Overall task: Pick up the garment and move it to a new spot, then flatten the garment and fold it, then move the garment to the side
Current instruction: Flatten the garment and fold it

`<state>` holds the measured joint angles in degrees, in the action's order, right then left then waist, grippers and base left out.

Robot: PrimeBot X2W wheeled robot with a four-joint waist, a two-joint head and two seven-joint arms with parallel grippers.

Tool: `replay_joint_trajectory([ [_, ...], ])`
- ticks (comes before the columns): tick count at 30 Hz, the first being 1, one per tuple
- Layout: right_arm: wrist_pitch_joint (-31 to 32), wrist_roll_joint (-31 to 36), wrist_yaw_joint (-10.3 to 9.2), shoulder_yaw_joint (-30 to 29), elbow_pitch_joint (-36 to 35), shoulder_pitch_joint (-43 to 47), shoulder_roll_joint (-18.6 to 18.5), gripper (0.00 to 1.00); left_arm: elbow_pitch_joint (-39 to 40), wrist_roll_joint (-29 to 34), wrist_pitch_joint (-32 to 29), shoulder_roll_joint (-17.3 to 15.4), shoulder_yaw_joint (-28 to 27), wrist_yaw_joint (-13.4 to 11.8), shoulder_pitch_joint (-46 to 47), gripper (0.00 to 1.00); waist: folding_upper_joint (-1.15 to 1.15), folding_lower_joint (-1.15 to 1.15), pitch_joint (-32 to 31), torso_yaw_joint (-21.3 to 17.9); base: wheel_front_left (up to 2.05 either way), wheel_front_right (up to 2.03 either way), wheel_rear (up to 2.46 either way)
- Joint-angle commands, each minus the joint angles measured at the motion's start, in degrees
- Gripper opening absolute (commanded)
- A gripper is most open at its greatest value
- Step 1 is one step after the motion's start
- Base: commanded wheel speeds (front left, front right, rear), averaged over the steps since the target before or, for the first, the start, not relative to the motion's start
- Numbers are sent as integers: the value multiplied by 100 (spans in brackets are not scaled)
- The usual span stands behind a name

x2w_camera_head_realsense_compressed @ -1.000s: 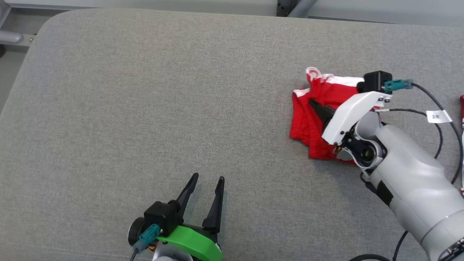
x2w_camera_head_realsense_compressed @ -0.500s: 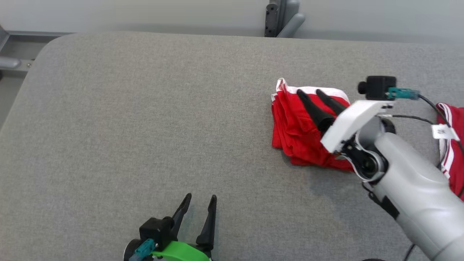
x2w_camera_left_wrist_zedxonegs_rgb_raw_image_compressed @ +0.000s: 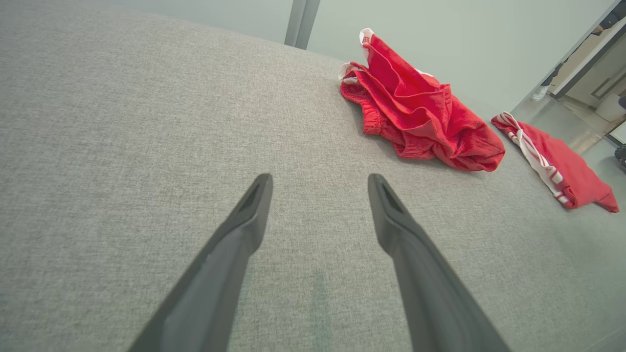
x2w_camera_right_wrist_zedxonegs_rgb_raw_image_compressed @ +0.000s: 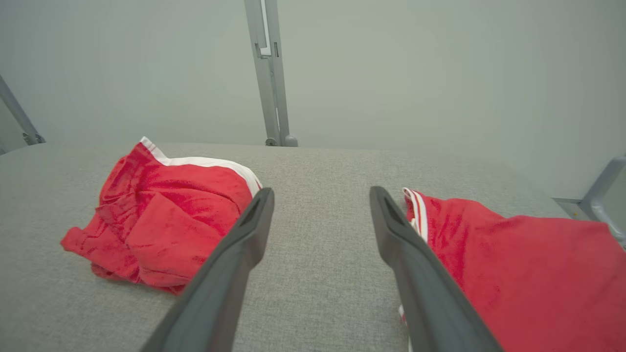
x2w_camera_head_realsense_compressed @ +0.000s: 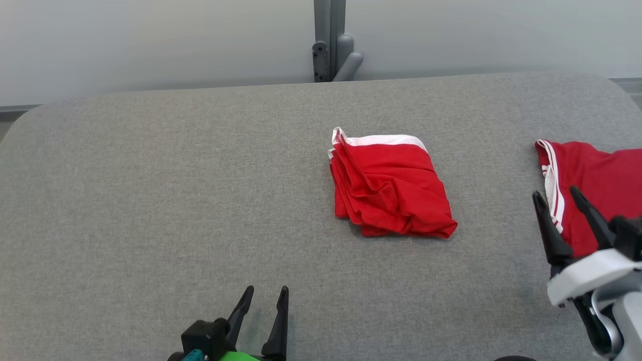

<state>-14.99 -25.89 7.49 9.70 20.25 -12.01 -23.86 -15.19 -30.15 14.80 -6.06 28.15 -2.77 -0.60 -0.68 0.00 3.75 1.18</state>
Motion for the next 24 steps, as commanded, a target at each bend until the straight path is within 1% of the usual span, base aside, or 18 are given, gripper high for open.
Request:
replay_joint_trajectory([
  [1,-21,256,-2,-291,-142,289,120,100,12,44,41,5,-11,25,-4,100,68,0,-67,-62,0,0,0],
  [2,-21,497,-2,-561,-239,544,270,100,8,57,34,9,-32,32,1,100,68,0,-72,-61,0,0,0],
  [5,-20,930,-1,-1058,-489,1019,708,100,24,119,39,24,-108,39,2,100,68,0,-69,-56,0,0,0],
  [7,-21,1107,-1,-1179,-595,1152,903,100,64,168,40,41,-166,59,-34,100,68,0,-60,-65,0,0,0],
  [10,-21,1207,-1,-1053,-757,1032,1077,100,113,241,39,67,-242,82,-107,100,68,0,-22,-74,0,0,0],
  [11,-21,1247,-1,-982,-796,915,1087,84,127,277,38,72,-262,96,-105,100,68,0,11,-72,0,0,0],
  [12,-21,1247,-1,-869,-785,799,1096,52,134,304,37,78,-275,113,-91,100,68,0,56,-65,0,0,0],
  [13,-22,1264,-1,-747,-720,667,1089,0,140,336,37,88,-281,123,-50,100,68,0,119,-49,0,0,0],
  [15,-22,1334,-2,-429,-540,306,1042,0,155,382,38,117,-303,163,72,100,68,0,272,-10,0,0,0],
  [18,-21,1470,-2,-24,-182,-374,1106,0,116,438,38,152,-298,224,217,100,68,0,527,58,0,0,0],
  [24,-22,1815,-2,360,916,-1438,1390,0,30,559,39,217,-222,326,473,100,68,0,862,333,0,0,0],
])
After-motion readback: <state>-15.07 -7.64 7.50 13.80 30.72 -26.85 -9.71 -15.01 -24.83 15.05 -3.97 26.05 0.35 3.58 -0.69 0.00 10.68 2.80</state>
